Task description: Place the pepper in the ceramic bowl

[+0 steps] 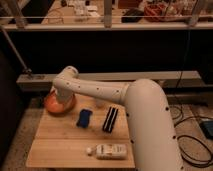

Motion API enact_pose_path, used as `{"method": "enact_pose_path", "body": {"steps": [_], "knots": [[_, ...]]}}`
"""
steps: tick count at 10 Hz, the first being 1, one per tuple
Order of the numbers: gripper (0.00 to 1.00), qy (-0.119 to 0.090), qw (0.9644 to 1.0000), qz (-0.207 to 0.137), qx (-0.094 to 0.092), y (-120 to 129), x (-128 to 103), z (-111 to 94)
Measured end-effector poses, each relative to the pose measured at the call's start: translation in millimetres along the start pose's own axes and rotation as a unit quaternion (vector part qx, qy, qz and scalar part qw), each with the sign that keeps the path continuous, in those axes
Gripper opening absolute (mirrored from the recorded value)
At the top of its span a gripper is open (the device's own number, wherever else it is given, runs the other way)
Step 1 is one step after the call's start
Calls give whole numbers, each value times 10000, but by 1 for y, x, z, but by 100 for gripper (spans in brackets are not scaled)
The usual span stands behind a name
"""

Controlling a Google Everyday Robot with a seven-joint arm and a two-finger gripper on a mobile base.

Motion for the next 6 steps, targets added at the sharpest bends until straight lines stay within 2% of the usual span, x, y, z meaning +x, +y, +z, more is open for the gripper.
{"method": "enact_pose_path", "body": {"steps": [6], "knots": [[5, -14, 10000, 1, 9, -1, -4, 1]]}}
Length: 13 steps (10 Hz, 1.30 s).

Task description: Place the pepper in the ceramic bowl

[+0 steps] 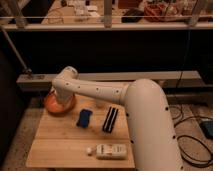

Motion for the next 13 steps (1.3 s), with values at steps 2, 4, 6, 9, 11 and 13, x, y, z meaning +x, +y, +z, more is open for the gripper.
{"method": "enact_pose_path", "body": {"steps": [2, 4, 6, 9, 11, 13], "knots": [[5, 0, 10000, 1, 3, 0, 0, 0], [5, -4, 10000, 4, 13, -1, -1, 0], [5, -9, 10000, 7, 16, -1, -3, 1], [5, -14, 10000, 14, 22, -2, -4, 1], [5, -18, 10000, 21, 26, -2, -4, 1], [5, -23, 10000, 26, 29, -2, -5, 1]]}}
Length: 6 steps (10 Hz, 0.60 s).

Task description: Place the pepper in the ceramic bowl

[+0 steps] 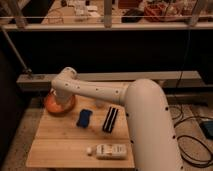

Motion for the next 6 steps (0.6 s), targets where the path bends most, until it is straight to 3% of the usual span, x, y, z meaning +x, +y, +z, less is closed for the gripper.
{"method": "enact_pose_path", "body": {"steps": [6], "knots": [[5, -10, 10000, 23, 15, -1, -2, 1]]}}
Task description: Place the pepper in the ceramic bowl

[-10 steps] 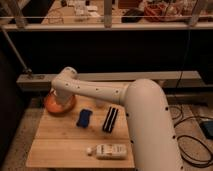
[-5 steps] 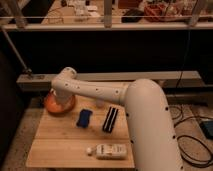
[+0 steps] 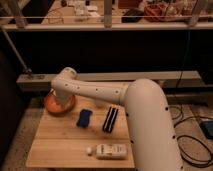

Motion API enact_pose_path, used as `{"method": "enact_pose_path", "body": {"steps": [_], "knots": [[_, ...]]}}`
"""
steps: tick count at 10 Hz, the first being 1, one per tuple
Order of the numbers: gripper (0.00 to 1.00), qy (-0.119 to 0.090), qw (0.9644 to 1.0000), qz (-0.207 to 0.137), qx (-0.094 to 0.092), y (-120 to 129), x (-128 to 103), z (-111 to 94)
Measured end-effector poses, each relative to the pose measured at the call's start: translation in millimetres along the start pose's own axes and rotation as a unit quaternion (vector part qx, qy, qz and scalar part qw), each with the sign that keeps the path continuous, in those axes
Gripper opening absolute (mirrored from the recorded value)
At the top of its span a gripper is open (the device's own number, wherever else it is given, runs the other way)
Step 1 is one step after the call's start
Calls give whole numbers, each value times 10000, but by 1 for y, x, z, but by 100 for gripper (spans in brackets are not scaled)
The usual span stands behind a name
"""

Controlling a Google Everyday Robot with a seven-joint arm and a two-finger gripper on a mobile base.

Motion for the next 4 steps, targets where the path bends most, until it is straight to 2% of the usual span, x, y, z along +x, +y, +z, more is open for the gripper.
{"method": "enact_pose_path", "body": {"steps": [4], "knots": [[5, -5, 10000, 14, 6, -1, -1, 1]]}}
